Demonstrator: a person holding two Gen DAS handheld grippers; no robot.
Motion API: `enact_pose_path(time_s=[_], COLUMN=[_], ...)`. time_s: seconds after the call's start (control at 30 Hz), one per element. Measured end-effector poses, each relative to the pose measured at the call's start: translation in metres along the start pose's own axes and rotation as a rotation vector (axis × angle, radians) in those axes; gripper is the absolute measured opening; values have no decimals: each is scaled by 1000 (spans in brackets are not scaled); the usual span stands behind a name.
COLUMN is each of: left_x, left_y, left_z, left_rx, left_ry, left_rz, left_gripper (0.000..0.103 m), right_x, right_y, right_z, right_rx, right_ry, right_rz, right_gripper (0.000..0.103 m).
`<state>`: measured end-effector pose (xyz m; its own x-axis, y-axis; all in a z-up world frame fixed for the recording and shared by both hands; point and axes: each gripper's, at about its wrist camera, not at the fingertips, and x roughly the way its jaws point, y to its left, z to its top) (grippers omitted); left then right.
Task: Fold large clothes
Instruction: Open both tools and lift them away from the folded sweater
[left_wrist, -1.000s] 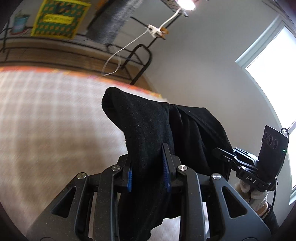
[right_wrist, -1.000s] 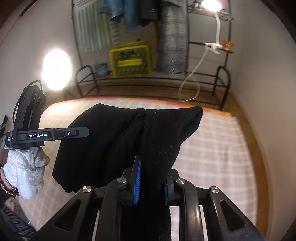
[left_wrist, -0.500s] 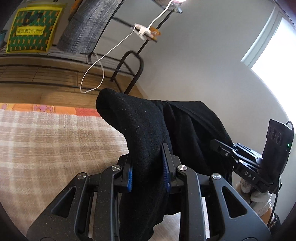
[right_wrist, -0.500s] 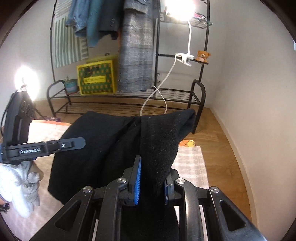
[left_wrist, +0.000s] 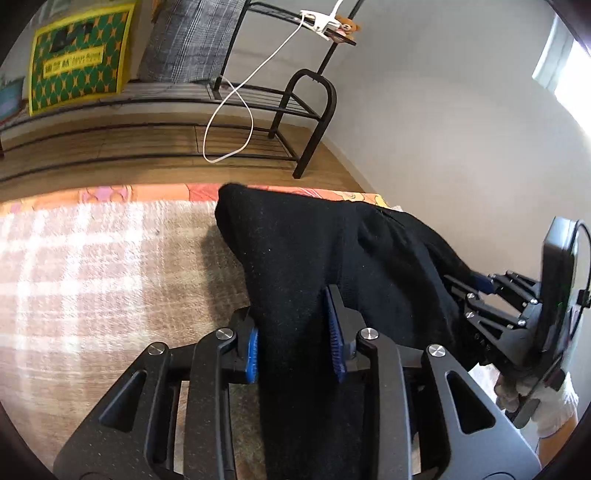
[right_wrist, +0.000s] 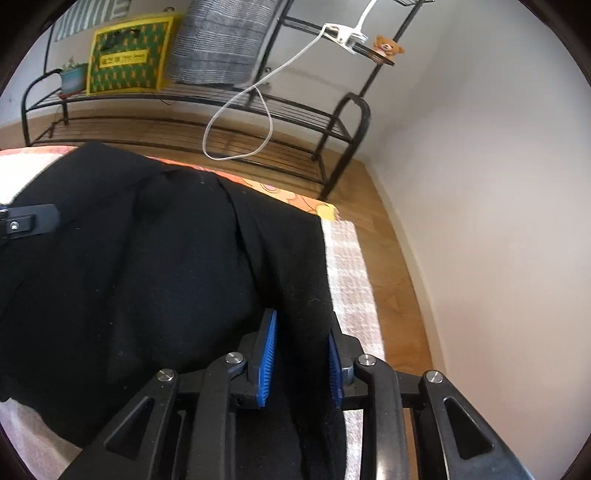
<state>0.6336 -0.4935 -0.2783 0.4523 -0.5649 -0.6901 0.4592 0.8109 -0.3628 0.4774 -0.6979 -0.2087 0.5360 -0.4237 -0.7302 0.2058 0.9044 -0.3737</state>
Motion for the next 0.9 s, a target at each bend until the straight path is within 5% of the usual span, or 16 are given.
enact_pose_path(time_s=[0.13,0.37,0.9], left_x=[-21,-83,-338], left_y=[-9,-28,-124], left_z=[-2,-15,-25], left_rx=[36,83,223], left_ry=[-8,-34,-246], left_rz=[6,-11,-50], left_gripper=[35,39,39], right_x=[-25,-99,-366], right_y=[-6,-7,-22], right_z=[3,2,-11], right_rx=[61,131,191], right_ry=[-62,-149,-376], right_rz=[9,71,121], right_gripper=[41,42,42])
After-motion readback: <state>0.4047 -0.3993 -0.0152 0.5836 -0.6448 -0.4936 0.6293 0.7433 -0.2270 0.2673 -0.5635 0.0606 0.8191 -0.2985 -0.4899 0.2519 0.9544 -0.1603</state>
